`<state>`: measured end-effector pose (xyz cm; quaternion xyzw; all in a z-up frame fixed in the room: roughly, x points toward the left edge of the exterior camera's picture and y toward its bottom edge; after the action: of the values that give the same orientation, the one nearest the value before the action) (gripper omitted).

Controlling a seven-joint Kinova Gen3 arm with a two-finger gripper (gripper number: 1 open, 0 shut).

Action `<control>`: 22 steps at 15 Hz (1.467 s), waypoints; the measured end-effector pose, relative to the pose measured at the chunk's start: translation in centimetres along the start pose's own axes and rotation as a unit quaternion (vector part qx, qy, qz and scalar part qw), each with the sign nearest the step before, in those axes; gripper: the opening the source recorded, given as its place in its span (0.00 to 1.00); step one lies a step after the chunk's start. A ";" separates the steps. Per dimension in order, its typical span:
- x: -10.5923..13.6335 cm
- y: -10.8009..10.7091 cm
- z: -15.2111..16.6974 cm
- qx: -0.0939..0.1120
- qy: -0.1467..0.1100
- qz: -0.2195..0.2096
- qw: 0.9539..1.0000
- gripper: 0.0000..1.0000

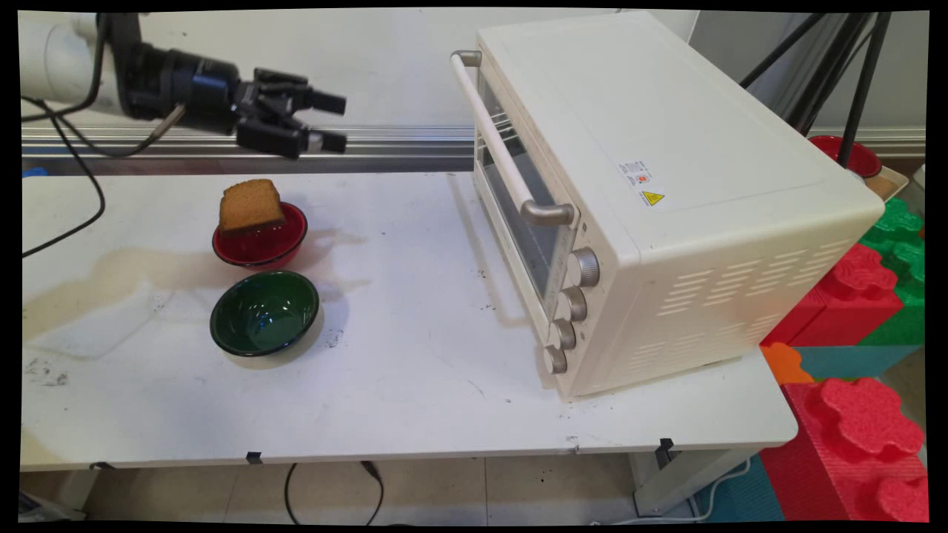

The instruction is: Open the oven

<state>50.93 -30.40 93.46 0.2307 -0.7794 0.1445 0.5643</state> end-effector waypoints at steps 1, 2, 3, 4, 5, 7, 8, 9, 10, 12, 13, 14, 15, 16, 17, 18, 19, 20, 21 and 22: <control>0.6 -0.1 0.6 0.000 0.007 0.000 1.000 1.00; 1.3 -0.2 1.4 0.000 0.014 0.002 1.000 1.00; 1.8 -0.4 2.2 0.000 0.020 0.004 1.000 1.00; 2.3 -0.5 3.0 -0.001 0.024 0.006 1.000 1.00; 2.6 -0.6 3.6 -0.001 0.026 0.008 1.000 1.00; 3.3 -0.9 5.5 -0.003 0.030 0.013 0.999 1.00; 3.6 -1.0 6.6 -0.004 0.032 0.015 0.999 1.00; 3.8 -1.2 7.7 -0.004 0.032 0.016 0.999 1.00; 4.0 -1.3 8.8 -0.004 0.033 0.017 0.999 1.00; 4.1 -1.6 10.5 -0.003 0.032 0.017 0.999 1.00; 4.2 -1.8 11.5 -0.003 0.031 0.017 0.999 1.00; 4.3 -1.9 12.2 -0.002 0.031 0.018 0.999 1.00; 4.4 -2.1 12.8 -0.002 0.031 0.018 0.999 0.00; 4.4 -2.2 13.3 -0.001 0.031 0.019 0.999 0.00; 4.5 -2.3 13.6 -0.001 0.031 0.020 0.999 0.00; 4.5 -2.4 13.9 -0.001 0.031 0.020 0.999 0.00; 4.6 -2.5 14.4 0.000 0.031 0.022 0.999 0.00; 4.7 -2.6 15.0 -0.001 0.029 0.024 0.999 0.00; 4.7 -2.7 15.6 -0.001 0.027 0.026 0.999 0.00; 4.7 -2.7 16.0 -0.001 0.025 0.027 0.999 0.00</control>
<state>38.13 -41.39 92.69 0.2051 -0.7712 0.1644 0.5799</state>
